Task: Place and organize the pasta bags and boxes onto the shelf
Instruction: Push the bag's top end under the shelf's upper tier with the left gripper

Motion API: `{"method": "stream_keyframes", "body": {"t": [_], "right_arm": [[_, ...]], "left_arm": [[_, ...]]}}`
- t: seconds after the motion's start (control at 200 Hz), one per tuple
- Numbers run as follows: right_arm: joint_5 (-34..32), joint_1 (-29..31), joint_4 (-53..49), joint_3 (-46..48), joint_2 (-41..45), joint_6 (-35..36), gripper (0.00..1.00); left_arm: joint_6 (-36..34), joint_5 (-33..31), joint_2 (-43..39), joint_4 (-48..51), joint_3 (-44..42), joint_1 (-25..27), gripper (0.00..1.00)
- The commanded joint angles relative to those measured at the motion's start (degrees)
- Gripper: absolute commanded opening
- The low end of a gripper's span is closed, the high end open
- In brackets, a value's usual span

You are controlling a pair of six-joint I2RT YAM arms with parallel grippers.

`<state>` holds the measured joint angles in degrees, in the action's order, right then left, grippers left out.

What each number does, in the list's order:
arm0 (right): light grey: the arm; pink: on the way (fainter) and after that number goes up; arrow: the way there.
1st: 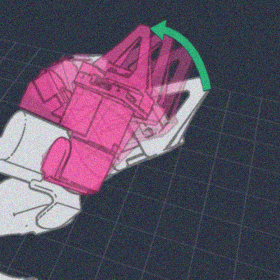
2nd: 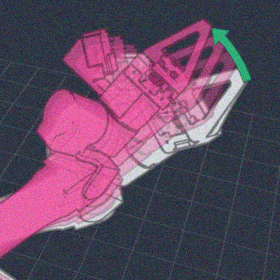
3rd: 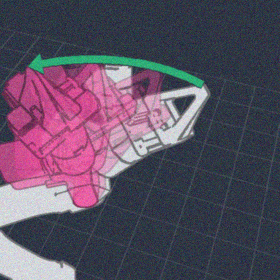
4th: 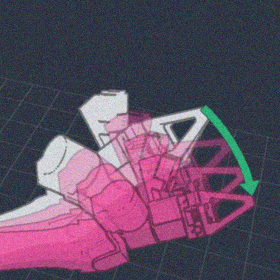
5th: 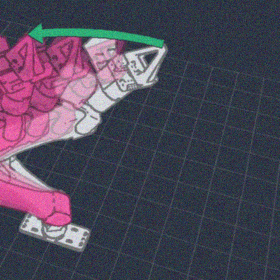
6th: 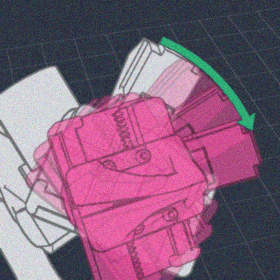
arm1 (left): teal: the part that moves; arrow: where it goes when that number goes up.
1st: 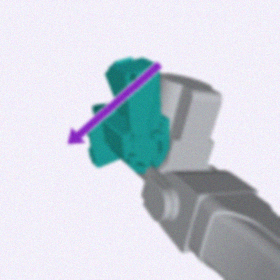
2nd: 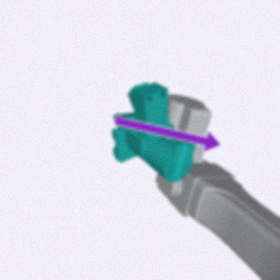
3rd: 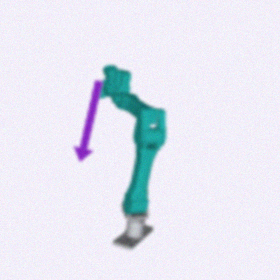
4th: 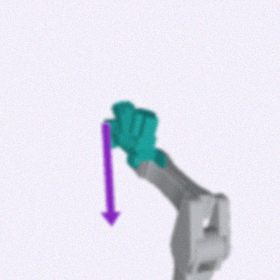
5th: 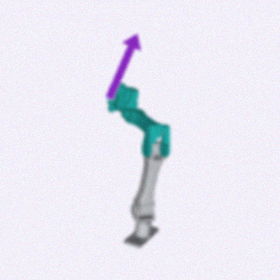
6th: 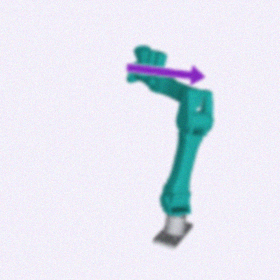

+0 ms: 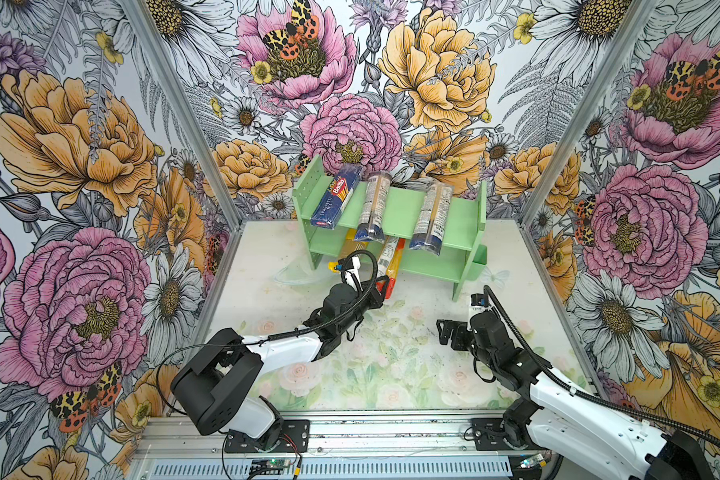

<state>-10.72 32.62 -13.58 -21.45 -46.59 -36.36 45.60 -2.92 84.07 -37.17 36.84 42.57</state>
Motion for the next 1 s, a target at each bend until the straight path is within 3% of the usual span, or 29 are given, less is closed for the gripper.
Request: {"method": "stream_keyframes", "body": {"t": [0.0,0.991], "right_arm": [[-0.6,-0.4,-0.7,0.6,0.9,0.2,0.99],[0.3,-0.7,-1.2,0.3,0.9,0.5,1.00]], "left_arm": [[0.6,1.7,-1.7,-14.9,1.8,-0.6,0.00],[3.5,1.2,5.0,-14.8,8.1,-1.5,0.00]]}}
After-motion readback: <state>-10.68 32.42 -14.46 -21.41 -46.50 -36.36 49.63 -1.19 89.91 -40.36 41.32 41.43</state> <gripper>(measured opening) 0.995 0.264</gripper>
